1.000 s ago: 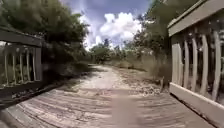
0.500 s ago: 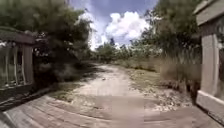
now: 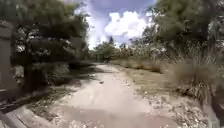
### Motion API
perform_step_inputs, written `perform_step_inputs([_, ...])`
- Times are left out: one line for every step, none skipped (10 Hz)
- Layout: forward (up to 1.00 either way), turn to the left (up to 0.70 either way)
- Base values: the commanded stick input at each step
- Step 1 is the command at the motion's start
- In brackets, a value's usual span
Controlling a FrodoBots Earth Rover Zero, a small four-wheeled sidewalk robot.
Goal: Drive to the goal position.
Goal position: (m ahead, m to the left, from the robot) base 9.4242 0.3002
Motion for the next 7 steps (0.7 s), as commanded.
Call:
perform_step_inputs([0.85, 0.0])
perform_step_inputs([0.85, 0.0])
perform_step_inputs([0.85, 0.0])
perform_step_inputs([0.85, 0.0])
perform_step_inputs([0.85, 0.0])
perform_step_inputs([0.85, 0.0])
perform_step_inputs([0.85, 0.0])
